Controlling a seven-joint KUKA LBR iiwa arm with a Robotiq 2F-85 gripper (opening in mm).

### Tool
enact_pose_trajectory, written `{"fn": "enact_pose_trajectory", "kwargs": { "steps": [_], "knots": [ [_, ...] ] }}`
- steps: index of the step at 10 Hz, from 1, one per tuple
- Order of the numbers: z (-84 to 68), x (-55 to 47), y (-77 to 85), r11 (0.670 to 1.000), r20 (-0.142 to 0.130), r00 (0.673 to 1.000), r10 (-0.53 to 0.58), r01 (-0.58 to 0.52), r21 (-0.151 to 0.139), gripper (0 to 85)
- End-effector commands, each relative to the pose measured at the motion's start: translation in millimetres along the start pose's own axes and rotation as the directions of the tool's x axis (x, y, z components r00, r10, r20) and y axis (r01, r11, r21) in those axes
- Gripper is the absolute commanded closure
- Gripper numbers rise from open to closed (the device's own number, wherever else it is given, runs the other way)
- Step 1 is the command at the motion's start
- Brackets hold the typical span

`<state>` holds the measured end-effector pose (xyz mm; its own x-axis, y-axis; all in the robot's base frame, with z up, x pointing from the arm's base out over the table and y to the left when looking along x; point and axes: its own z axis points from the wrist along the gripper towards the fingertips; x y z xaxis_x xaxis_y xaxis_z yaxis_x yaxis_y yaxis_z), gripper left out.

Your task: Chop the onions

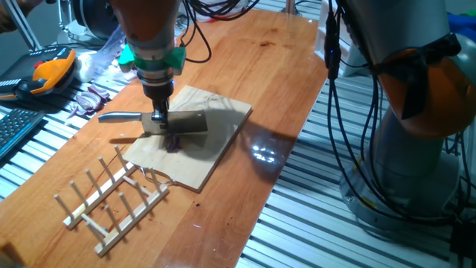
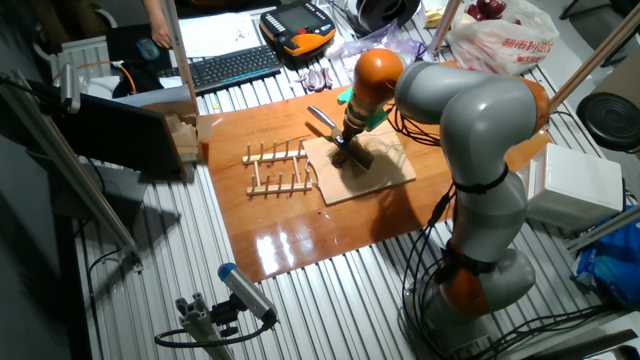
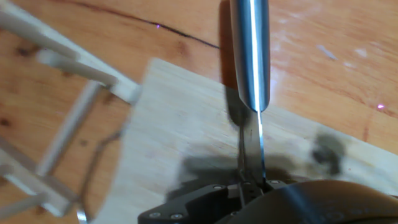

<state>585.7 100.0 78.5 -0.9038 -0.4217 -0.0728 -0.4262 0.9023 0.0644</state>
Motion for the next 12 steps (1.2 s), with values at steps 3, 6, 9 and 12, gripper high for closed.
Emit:
{"fn": "enact_pose_trajectory", "kwargs": {
  "steps": [3, 6, 9, 12],
  "knots": [
    [-25.0, -3.8, 17.2, 1.000, -0.015, 1.000, 0.009, -0.009, -0.008, 85.0],
    [-9.9, -1.3, 31.8, 1.000, -0.004, 1.000, 0.012, -0.012, 0.000, 85.0],
    [1.6, 8.5, 30.8, 1.000, 0.011, 1.000, 0.011, -0.011, 0.001, 85.0],
    [8.2, 10.9, 36.0, 1.000, 0.021, 1.000, 0.017, -0.017, 0.003, 85.0]
  ]
}}
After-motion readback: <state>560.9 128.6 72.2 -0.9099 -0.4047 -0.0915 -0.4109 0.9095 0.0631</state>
